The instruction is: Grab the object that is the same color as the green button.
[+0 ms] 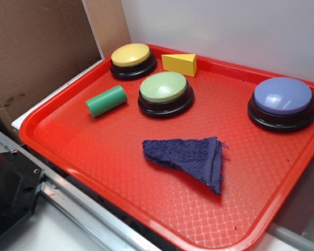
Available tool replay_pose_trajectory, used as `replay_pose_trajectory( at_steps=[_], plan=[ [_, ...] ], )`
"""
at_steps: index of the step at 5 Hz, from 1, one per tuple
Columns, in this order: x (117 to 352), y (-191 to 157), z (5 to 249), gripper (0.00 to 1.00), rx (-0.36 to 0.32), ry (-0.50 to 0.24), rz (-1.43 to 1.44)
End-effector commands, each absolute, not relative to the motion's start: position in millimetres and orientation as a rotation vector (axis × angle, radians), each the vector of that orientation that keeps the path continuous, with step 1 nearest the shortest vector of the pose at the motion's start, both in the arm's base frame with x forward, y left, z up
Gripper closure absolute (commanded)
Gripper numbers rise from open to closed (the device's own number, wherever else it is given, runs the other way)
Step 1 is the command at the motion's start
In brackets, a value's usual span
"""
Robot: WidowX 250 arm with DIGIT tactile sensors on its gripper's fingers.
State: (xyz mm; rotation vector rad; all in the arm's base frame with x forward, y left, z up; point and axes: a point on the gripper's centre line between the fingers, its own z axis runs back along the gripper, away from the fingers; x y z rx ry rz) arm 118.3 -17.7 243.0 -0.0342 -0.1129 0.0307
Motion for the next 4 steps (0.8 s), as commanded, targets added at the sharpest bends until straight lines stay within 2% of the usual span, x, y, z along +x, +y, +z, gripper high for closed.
replay_pose_trajectory(
  at_steps=[1,2,3,4],
  plan=[
    [118,-18,243,0.0,-0.034,-0.113,0.031],
    [155,-3,246,0.0,-0.043,-0.092,0.151],
    [187,10,251,0.0,-0.048,-0.112,0.221],
    [212,26,237,0.0,-0.006,-0.112,0.182]
  ],
)
